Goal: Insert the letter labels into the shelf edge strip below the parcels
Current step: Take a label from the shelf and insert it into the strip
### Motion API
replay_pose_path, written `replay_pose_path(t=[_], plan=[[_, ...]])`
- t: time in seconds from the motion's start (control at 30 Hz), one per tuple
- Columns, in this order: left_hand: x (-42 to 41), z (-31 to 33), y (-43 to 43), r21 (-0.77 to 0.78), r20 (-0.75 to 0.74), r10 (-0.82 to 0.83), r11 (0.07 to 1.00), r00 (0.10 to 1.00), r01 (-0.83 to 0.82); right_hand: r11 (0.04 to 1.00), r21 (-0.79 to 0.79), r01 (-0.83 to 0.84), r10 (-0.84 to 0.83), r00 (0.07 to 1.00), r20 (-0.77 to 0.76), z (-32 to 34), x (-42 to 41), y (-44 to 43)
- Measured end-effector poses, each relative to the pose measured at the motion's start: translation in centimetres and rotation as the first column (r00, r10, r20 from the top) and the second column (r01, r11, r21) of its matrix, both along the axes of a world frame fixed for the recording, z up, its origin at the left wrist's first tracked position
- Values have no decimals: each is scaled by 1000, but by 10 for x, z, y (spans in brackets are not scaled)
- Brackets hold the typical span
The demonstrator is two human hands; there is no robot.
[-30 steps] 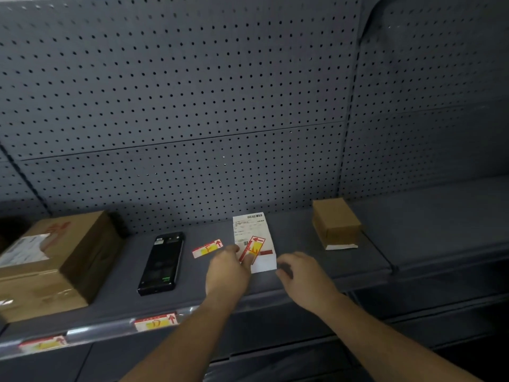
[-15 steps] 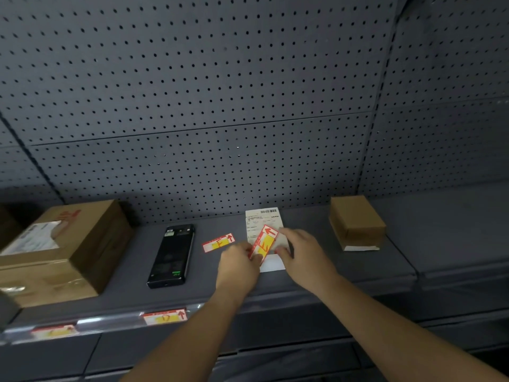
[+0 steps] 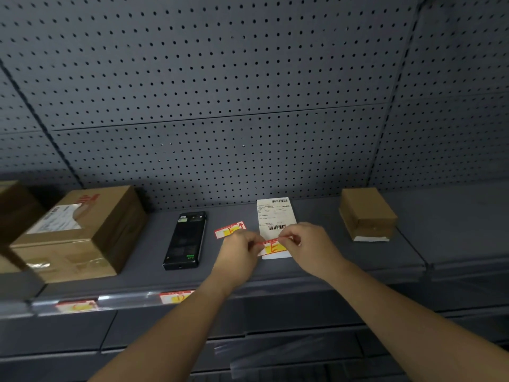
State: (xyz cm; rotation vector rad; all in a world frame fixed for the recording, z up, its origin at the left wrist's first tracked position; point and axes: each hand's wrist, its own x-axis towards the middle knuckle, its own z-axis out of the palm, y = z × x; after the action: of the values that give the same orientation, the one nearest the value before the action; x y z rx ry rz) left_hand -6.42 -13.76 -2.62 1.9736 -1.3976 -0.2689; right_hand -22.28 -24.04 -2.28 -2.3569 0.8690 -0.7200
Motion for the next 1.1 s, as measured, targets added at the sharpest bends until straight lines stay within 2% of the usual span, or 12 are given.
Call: replay_pose_path(t=[0.13, 0.23, 0.37, 0.5, 0.7, 1.1], plan=[[-1, 0, 26, -31, 62, -55, 998, 997, 57, 996, 41, -76, 76, 997, -7, 0, -14, 22], [-5, -7, 50, -78, 42, -25, 997, 999, 28, 996, 53, -78, 80, 996, -25, -4, -26, 39], [-1, -26, 74, 17, -17, 4, 1000, 1000, -3, 996, 90, 17, -12, 998, -58, -17, -40, 50], [1, -46, 77, 98, 180, -73, 994, 981, 56, 989, 120, 91, -79, 992, -97, -26, -45, 53], [-6, -60, 70, 131, 473, -130, 988, 872, 77, 984, 140, 114, -98, 989, -115, -31, -43, 55], [-4, -74, 62, 110, 598, -167, 986, 784, 127, 980, 158, 124, -105, 986, -126, -38, -37, 48]])
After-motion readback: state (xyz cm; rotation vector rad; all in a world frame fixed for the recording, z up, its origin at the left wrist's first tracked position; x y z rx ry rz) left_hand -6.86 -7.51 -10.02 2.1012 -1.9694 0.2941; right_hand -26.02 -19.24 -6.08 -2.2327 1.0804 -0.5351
